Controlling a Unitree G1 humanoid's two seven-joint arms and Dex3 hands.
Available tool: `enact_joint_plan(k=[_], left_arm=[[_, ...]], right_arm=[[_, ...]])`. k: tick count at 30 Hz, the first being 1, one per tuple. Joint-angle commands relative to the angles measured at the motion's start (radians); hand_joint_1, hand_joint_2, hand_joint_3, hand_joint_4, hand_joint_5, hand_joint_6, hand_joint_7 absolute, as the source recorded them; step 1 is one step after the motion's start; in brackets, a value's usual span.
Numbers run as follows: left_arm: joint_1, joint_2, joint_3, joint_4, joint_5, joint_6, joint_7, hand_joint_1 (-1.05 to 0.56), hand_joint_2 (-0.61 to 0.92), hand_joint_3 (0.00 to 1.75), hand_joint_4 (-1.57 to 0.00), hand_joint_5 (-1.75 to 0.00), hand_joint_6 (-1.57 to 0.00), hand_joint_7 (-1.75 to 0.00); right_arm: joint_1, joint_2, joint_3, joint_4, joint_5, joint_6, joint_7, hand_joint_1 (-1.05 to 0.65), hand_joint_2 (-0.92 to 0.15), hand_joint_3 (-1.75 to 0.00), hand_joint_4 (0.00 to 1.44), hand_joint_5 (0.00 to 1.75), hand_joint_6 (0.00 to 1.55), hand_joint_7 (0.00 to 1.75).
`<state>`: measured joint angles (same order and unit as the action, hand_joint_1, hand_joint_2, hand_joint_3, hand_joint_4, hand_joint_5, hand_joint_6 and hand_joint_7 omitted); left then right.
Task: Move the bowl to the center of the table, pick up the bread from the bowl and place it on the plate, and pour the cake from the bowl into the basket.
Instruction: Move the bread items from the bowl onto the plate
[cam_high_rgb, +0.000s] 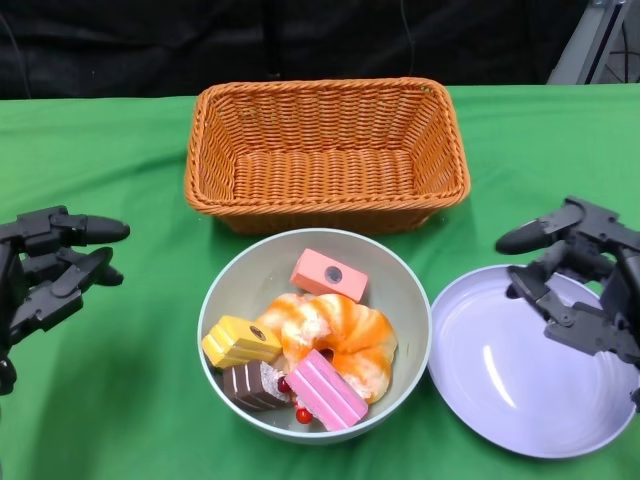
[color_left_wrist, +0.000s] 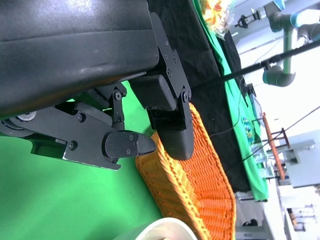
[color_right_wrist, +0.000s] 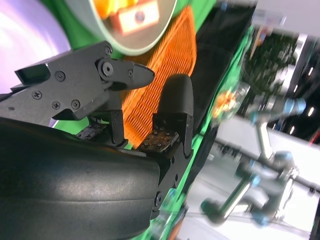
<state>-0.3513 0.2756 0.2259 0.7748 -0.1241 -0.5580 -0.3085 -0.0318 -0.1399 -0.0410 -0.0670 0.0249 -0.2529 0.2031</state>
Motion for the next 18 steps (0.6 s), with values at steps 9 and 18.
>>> enact_joint_plan(k=[9, 18], left_arm=[[-0.034, 0.021, -0.006, 0.079, 0.009, -0.076, -0.004, -0.07, 0.88, 0.44, -0.76, -1.42, -0.86, -0.96], [-0.035, 0.016, -0.024, 0.088, 0.022, -0.088, 0.008, -0.06, 0.87, 0.45, -0.77, -1.4, -0.87, -0.94]], right_arm=[[0.058, -0.1, 0.069, -0.335, 0.031, 0.193, 0.147, -0.4, -0.92, -0.09, 0.54, 0.96, 0.46, 0.69], [0.002, -0.184, 0.138, -0.507, 0.021, 0.44, 0.233, -0.44, -0.92, -0.05, 0.54, 0.66, 0.5, 0.42]])
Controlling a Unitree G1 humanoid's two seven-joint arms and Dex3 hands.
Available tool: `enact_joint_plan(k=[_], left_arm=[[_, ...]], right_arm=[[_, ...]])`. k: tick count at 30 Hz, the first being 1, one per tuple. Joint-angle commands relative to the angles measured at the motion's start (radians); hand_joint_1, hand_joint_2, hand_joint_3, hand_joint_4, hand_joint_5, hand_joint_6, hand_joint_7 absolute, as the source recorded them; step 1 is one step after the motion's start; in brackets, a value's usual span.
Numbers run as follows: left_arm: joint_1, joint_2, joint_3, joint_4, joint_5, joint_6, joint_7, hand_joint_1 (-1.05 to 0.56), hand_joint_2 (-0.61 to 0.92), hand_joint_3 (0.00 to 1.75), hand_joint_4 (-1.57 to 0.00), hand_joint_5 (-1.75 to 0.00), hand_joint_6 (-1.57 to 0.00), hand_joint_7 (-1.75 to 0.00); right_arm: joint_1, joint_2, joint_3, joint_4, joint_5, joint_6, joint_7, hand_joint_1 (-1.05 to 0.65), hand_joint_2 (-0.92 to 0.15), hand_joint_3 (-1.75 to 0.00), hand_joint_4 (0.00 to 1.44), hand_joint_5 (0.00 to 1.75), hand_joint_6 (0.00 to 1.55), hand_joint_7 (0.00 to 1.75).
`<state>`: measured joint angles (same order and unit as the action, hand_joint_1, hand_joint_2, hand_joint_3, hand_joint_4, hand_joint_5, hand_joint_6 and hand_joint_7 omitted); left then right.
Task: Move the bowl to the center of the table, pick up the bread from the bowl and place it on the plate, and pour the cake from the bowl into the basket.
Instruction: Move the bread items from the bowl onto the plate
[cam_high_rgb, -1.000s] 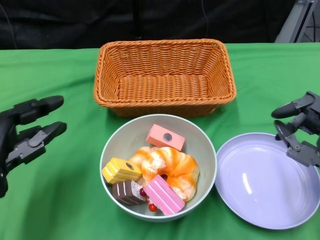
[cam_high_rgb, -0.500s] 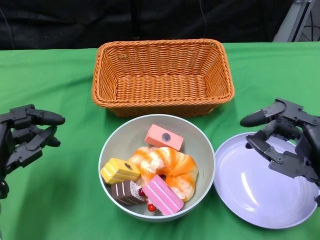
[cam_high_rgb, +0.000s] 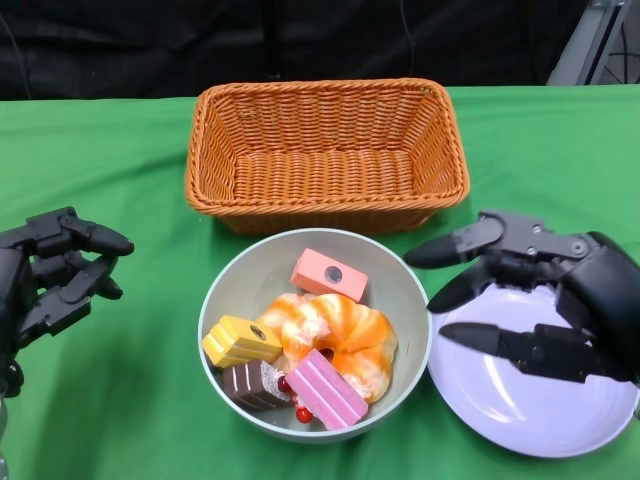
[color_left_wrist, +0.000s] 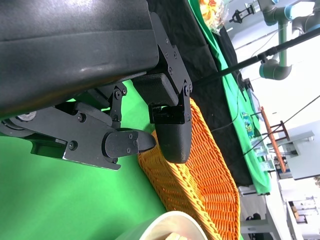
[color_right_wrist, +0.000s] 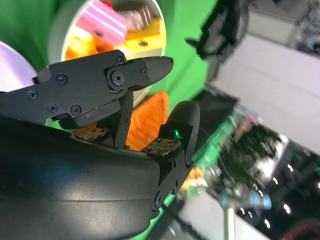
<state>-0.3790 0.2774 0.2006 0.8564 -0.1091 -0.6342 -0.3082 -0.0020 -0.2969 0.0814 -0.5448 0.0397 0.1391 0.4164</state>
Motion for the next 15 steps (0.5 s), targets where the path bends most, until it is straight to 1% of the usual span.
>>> enact_joint_plan(k=[1, 3, 5, 6, 9, 11, 15], left_arm=[[-0.007, 0.013, 0.001, 0.006, 0.004, -0.012, 0.006, -0.06, 0.87, 0.45, -0.76, -1.4, -0.87, -0.93], [-0.004, 0.009, -0.003, 0.004, 0.004, -0.019, 0.005, -0.04, 0.87, 0.45, -0.76, -1.39, -0.86, -0.93], [0.001, 0.009, -0.008, -0.003, 0.011, -0.018, 0.009, -0.05, 0.88, 0.43, -0.75, -1.37, -0.85, -0.92], [0.002, 0.009, -0.01, -0.005, 0.012, -0.017, 0.011, -0.06, 0.88, 0.43, -0.75, -1.36, -0.85, -0.91], [0.003, 0.008, -0.015, -0.005, 0.017, -0.019, 0.016, -0.05, 0.9, 0.39, -0.75, -1.33, -0.86, -0.9], [0.003, 0.007, -0.015, -0.004, 0.018, -0.021, 0.018, -0.05, 0.9, 0.38, -0.75, -1.32, -0.87, -0.89], [0.0, 0.002, -0.018, 0.005, 0.028, -0.036, 0.021, -0.03, 0.92, 0.38, -0.76, -1.33, -0.87, -0.9]], right_arm=[[-0.041, -0.029, 0.027, -0.024, -0.004, 0.05, 0.024, -0.43, -0.92, -0.04, 0.56, 0.63, 0.52, 0.38], [-0.077, -0.034, 0.057, -0.007, -0.032, 0.051, 0.031, -0.44, -0.92, -0.02, 0.65, 0.55, 0.59, 0.29], [-0.106, -0.039, 0.078, -0.003, -0.045, 0.084, 0.036, -0.45, -0.92, -0.01, 0.7, 0.47, 0.64, 0.2], [-0.112, -0.04, 0.082, -0.005, -0.048, 0.096, 0.037, -0.45, -0.92, -0.01, 0.71, 0.45, 0.65, 0.18], [-0.17, -0.045, 0.125, 0.032, -0.092, 0.083, 0.046, -0.47, -0.92, -0.01, 0.74, 0.41, 0.68, 0.14], [-0.183, -0.045, 0.134, 0.041, -0.105, 0.081, 0.048, -0.48, -0.92, -0.02, 0.76, 0.39, 0.69, 0.12], [-0.276, -0.035, 0.188, 0.19, -0.165, -0.018, 0.052, -0.5, -0.92, -0.02, 0.81, 0.38, 0.71, 0.1]])
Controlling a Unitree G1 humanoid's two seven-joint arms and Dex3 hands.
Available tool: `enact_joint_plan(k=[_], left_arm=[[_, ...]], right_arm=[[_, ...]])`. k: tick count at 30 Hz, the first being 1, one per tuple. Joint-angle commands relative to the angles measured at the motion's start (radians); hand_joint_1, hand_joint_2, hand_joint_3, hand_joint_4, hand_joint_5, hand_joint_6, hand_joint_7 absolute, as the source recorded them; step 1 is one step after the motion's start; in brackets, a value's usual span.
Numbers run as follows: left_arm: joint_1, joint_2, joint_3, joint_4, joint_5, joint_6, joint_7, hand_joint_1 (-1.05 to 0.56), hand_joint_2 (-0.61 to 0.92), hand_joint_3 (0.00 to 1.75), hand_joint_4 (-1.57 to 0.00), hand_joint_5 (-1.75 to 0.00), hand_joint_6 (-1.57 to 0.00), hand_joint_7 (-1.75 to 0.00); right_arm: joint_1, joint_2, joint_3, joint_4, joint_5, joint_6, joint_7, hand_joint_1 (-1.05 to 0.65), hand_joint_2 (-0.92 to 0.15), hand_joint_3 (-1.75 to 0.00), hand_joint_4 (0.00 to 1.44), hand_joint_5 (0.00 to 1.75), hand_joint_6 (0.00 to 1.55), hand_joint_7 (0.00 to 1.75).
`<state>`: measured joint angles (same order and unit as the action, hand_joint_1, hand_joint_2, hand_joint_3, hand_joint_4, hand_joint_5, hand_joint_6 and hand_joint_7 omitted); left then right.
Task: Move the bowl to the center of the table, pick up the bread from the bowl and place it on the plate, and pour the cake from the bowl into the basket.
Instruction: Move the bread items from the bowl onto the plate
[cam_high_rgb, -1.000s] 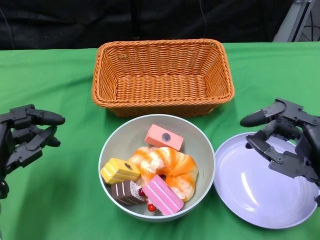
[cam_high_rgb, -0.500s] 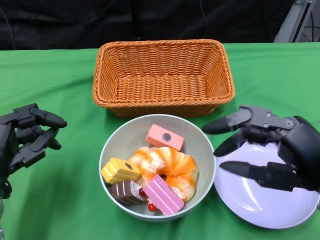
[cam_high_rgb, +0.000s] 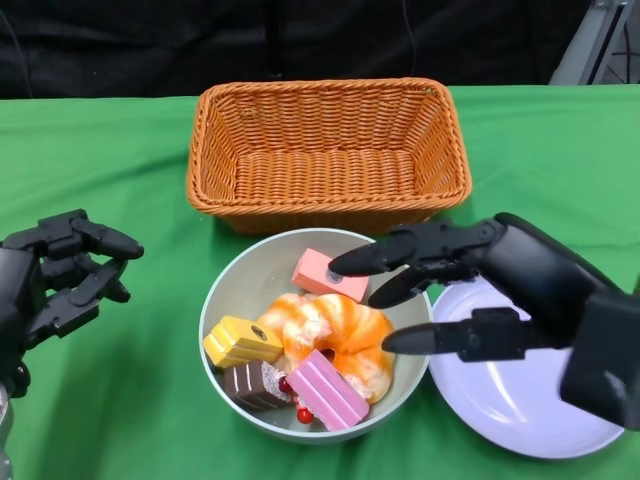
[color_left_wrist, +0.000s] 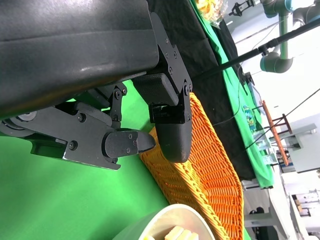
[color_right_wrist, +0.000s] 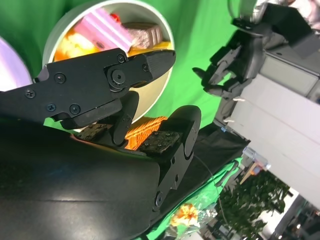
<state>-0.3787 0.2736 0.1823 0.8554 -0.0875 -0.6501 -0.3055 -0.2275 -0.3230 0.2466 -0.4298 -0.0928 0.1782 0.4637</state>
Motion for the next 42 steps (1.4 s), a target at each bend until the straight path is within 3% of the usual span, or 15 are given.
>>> enact_joint_plan(k=[1, 4, 11, 16, 22, 28, 42], left_arm=[[0.0, 0.004, -0.001, 0.007, 0.009, -0.022, 0.022, -0.03, 0.92, 0.38, -0.76, -1.34, -0.87, -0.9], [-0.001, 0.003, -0.001, 0.009, 0.012, -0.025, 0.026, -0.03, 0.92, 0.37, -0.76, -1.34, -0.87, -0.9], [0.011, 0.002, -0.009, -0.014, 0.014, -0.017, 0.033, -0.05, 0.92, 0.36, -0.76, -1.32, -0.87, -0.89], [0.015, 0.002, -0.011, -0.02, 0.008, -0.023, 0.027, -0.06, 0.92, 0.35, -0.76, -1.34, -0.87, -0.89], [0.019, 0.006, -0.014, -0.031, 0.012, -0.012, 0.031, -0.04, 0.92, 0.35, -0.75, -1.36, -0.87, -0.89], [0.016, 0.011, -0.018, -0.015, 0.022, -0.038, 0.03, -0.03, 0.92, 0.38, -0.76, -1.38, -0.89, -0.89], [0.02, 0.014, -0.026, -0.015, 0.022, -0.032, 0.02, -0.05, 0.92, 0.38, -0.76, -1.36, -0.9, -0.87]], right_arm=[[-0.062, -0.008, 0.029, 0.099, -0.043, -0.077, 0.004, -0.5, -0.92, -0.02, 0.82, 0.37, 0.71, 0.09], [-0.073, -0.004, 0.034, 0.133, -0.055, -0.11, 0.004, -0.51, -0.92, -0.01, 0.85, 0.34, 0.72, 0.07], [-0.147, -0.044, 0.113, 0.238, -0.223, -0.229, 0.014, -0.59, -0.92, -0.04, 0.86, 0.28, 0.74, 0.05], [-0.162, -0.052, 0.137, 0.237, -0.279, -0.225, 0.045, -0.62, -0.92, -0.04, 0.83, 0.24, 0.73, 0.02], [-0.17, -0.061, 0.166, 0.27, -0.345, -0.294, 0.04, -0.64, -0.92, -0.02, 0.79, 0.16, 0.73, 0.0], [-0.169, -0.045, 0.173, 0.306, -0.412, -0.356, -0.006, -0.67, -0.91, -0.01, 0.81, 0.12, 0.72, 0.0], [-0.183, -0.009, 0.195, 0.346, -0.613, -0.376, -0.162, -0.65, -0.92, -0.03, 0.83, 0.07, 0.66, 0.0]])
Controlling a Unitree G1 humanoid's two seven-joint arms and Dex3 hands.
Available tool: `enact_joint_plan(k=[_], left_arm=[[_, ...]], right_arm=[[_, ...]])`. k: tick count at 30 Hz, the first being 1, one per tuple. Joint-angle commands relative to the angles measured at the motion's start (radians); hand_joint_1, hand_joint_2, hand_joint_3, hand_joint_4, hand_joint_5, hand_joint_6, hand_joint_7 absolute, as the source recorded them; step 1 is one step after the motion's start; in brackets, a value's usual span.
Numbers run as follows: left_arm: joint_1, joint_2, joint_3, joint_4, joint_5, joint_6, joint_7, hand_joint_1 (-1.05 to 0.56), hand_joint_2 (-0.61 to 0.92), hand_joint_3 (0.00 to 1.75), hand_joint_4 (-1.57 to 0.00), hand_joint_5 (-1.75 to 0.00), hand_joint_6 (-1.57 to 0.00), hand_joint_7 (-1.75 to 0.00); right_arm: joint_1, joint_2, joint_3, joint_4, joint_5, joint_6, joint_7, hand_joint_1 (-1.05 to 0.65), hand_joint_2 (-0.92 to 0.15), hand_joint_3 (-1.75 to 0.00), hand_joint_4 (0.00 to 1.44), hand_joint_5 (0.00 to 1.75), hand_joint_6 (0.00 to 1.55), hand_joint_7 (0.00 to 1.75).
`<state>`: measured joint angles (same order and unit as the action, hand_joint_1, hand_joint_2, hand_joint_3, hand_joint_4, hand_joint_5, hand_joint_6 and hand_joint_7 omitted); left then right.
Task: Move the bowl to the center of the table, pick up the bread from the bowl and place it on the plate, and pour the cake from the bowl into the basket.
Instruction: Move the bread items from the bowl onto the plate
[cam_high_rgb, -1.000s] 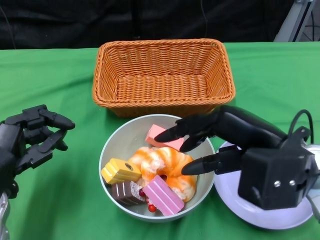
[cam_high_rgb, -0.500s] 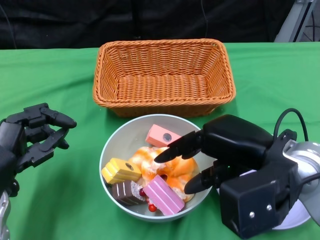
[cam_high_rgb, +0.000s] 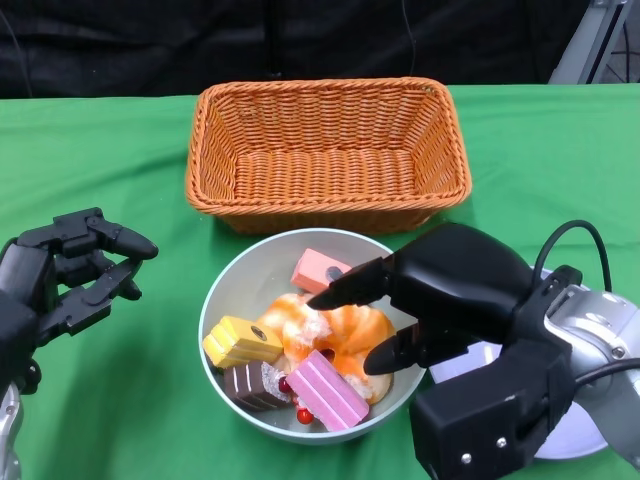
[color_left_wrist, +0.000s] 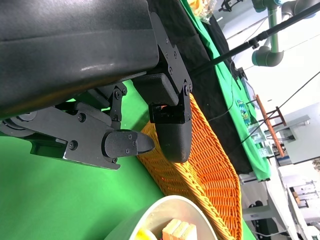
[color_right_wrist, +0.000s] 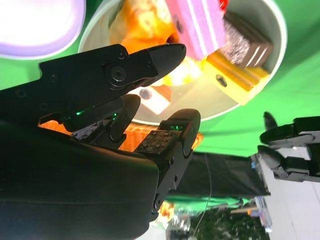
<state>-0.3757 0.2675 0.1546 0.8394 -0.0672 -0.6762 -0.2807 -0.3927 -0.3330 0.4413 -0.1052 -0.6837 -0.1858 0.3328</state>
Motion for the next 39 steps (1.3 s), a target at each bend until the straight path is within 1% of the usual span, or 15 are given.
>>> enact_joint_plan(k=[1, 4, 10, 14, 18, 21, 24, 25, 26, 27, 31, 33, 39], left_arm=[[0.017, 0.02, 0.001, 0.0, 0.002, -0.005, -0.004, -0.05, 0.92, 0.38, -0.76, -1.35, -0.9, -0.87], [0.017, 0.021, 0.0, 0.002, 0.004, -0.01, -0.005, -0.04, 0.92, 0.39, -0.76, -1.35, -0.89, -0.87], [0.014, 0.025, -0.001, 0.013, 0.002, -0.023, -0.014, -0.03, 0.92, 0.4, -0.76, -1.35, -0.89, -0.87], [0.017, 0.025, -0.003, 0.01, 0.005, -0.014, -0.011, -0.06, 0.92, 0.39, -0.76, -1.35, -0.89, -0.87], [0.015, 0.026, -0.003, 0.018, 0.004, -0.025, -0.015, -0.04, 0.92, 0.39, -0.76, -1.35, -0.89, -0.88], [0.015, 0.027, -0.006, 0.018, 0.011, -0.021, -0.007, -0.05, 0.92, 0.39, -0.76, -1.35, -0.89, -0.89], [0.015, 0.027, -0.006, 0.018, 0.012, -0.021, -0.006, -0.05, 0.92, 0.39, -0.76, -1.35, -0.89, -0.89], [0.015, 0.029, -0.008, 0.02, 0.017, -0.026, -0.006, -0.05, 0.92, 0.39, -0.76, -1.35, -0.89, -0.89], [0.015, 0.031, -0.009, 0.021, 0.022, -0.03, -0.005, -0.06, 0.92, 0.39, -0.77, -1.35, -0.88, -0.89], [0.015, 0.031, -0.01, 0.023, 0.025, -0.034, -0.005, -0.07, 0.92, 0.39, -0.77, -1.35, -0.88, -0.89], [0.014, 0.029, -0.011, 0.024, 0.029, -0.032, -0.008, -0.07, 0.92, 0.37, -0.79, -1.37, -0.88, -0.88], [0.014, 0.027, -0.011, 0.023, 0.028, -0.028, -0.009, -0.07, 0.92, 0.37, -0.79, -1.37, -0.88, -0.88], [0.017, 0.029, -0.014, 0.021, 0.031, -0.028, -0.01, -0.08, 0.92, 0.38, -0.79, -1.35, -0.88, -0.87]], right_arm=[[-0.02, 0.002, 0.001, 0.031, -0.029, -0.016, -0.039, -0.65, -0.92, -0.03, 0.82, 0.07, 0.66, 0.01], [-0.025, 0.007, 0.009, 0.046, -0.071, -0.009, -0.057, -0.66, -0.92, -0.02, 0.82, 0.06, 0.66, 0.0], [-0.031, 0.021, 0.018, 0.07, -0.116, -0.006, -0.077, -0.67, -0.92, -0.02, 0.83, 0.05, 0.66, 0.0], [-0.052, 0.028, 0.039, 0.095, -0.136, 0.013, -0.052, -0.67, -0.92, -0.03, 0.82, 0.04, 0.63, 0.0], [-0.063, 0.03, 0.054, 0.108, -0.156, 0.02, -0.05, -0.68, -0.92, -0.04, 0.86, 0.06, 0.61, 0.0], [-0.084, 0.032, 0.086, 0.116, -0.197, 0.043, -0.015, -0.71, -0.92, -0.07, 0.9, 0.08, 0.56, 0.0], [-0.087, 0.033, 0.091, 0.115, -0.204, 0.05, -0.009, -0.72, -0.92, -0.08, 0.91, 0.08, 0.55, 0.0], [-0.099, 0.038, 0.109, 0.118, -0.228, 0.061, 0.012, -0.72, -0.92, -0.08, 0.91, 0.08, 0.55, 0.0], [-0.109, 0.042, 0.123, 0.121, -0.246, 0.069, 0.027, -0.72, -0.92, -0.08, 0.95, 0.1, 0.49, 0.0], [-0.115, 0.045, 0.132, 0.122, -0.259, 0.076, 0.038, -0.73, -0.92, -0.08, 0.96, 0.11, 0.47, 0.0], [-0.129, 0.068, 0.157, 0.165, -0.284, 0.067, -0.004, -0.72, -0.92, -0.06, 0.95, 0.11, 0.46, 0.0], [-0.139, 0.07, 0.171, 0.175, -0.308, 0.069, -0.014, -0.72, -0.92, -0.06, 0.94, 0.12, 0.45, 0.0], [-0.155, 0.082, 0.193, 0.201, -0.344, 0.074, -0.027, -0.72, -0.92, -0.07, 1.0, 0.16, 0.42, 0.0]])
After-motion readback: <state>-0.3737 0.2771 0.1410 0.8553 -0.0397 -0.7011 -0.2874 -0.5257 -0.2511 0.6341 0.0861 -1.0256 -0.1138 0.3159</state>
